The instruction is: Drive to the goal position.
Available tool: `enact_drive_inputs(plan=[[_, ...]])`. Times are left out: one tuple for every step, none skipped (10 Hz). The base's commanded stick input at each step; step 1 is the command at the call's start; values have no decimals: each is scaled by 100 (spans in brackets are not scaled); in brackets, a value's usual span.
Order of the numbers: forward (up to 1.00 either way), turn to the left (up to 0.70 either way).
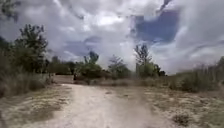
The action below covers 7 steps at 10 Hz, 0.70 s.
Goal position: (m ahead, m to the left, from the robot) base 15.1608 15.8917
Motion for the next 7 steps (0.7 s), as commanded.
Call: enact_drive_inputs(plan=[[50,0],[50,0],[50,0],[50,0],[50,0],[50,0],[50,0]])
